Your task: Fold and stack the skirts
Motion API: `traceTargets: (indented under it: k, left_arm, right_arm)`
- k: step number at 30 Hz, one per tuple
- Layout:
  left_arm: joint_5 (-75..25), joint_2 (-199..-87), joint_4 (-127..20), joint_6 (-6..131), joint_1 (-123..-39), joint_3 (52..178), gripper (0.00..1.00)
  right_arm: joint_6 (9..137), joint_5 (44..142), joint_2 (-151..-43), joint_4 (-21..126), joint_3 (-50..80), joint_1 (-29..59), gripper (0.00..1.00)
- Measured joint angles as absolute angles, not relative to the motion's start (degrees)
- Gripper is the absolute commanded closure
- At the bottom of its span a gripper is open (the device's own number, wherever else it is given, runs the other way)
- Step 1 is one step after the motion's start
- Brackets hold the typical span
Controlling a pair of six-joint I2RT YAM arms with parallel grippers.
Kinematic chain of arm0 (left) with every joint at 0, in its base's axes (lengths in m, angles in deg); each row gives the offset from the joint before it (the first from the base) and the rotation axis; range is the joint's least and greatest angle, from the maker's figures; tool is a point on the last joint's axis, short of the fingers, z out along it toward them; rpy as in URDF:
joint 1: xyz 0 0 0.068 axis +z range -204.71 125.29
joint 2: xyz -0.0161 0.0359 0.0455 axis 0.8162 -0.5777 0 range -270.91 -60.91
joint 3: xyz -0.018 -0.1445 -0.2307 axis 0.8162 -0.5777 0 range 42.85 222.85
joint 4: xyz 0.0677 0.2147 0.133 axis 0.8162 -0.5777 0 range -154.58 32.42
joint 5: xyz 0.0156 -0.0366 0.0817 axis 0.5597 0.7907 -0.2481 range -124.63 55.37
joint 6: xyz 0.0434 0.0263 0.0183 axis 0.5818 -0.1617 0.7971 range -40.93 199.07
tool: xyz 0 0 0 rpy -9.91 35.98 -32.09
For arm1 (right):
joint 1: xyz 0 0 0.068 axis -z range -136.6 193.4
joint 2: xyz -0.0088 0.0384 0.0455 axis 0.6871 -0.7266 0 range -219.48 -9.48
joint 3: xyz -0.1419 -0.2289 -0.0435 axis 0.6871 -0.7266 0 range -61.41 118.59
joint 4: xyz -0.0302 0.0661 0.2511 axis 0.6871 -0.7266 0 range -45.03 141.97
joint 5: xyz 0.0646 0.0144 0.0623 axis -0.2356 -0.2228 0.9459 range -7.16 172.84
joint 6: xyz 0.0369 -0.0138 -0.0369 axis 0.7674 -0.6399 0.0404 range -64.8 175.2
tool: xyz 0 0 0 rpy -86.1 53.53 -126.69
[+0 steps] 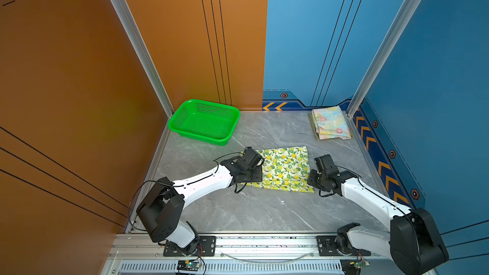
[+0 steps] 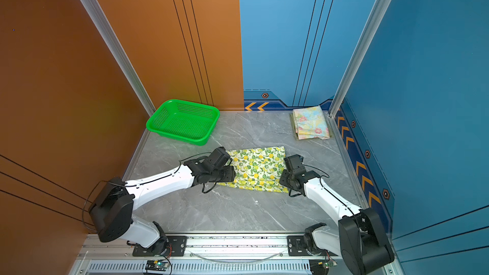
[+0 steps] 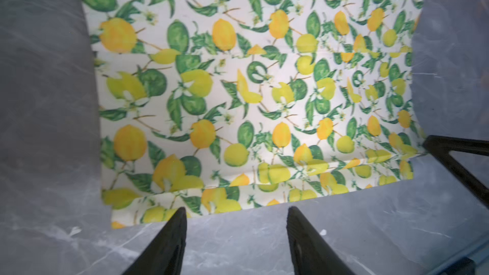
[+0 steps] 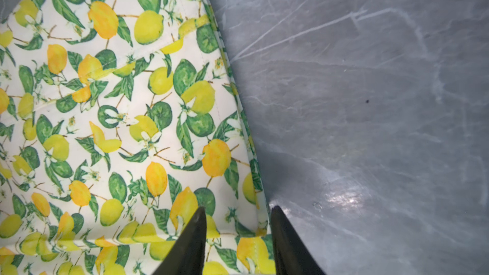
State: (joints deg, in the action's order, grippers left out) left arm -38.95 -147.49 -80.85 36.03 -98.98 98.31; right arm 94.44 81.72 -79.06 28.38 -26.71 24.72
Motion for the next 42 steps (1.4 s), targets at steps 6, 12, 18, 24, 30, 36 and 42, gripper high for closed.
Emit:
traceTargets:
  k: [6,12,18,24,30,36,42]
  left_arm:
    - [-42.6,-146.0,-85.2,37.5,-95.0,93.5,0.39]
    - [-43.6,-146.0,-85.4,39.0,-91.0,93.2,0.4]
    - [-40.9,-147.0,-80.9,39.7,-88.2,93.2,0.44]
    - [-36.5,-150.4,-76.0,39.5,-87.9,93.2,0.51]
    - [-34.0,-152.5,-73.5,38.8,-87.9,93.2,0.87]
    - [-32.9,-152.5,-72.1,38.5,-87.9,93.2,1.0]
    - [-32.8,-152.2,-72.0,38.5,-87.9,93.3,1.0]
  right_arm:
    - [94.1,82.2,-79.5,28.4,-26.7,25.1,0.64]
    - [94.0,82.7,-80.0,28.4,-26.7,25.1,0.65]
    - [94.0,82.9,-80.0,28.4,-26.7,25.1,0.67]
    - [93.7,82.9,-80.4,28.4,-26.7,25.1,0.7]
    - [92.7,82.8,-81.8,28.6,-26.7,25.1,0.87]
    - [92.4,82.8,-82.1,29.1,-26.7,25.1,1.0]
    - [92.3,82.8,-80.6,28.7,-26.2,25.1,1.0]
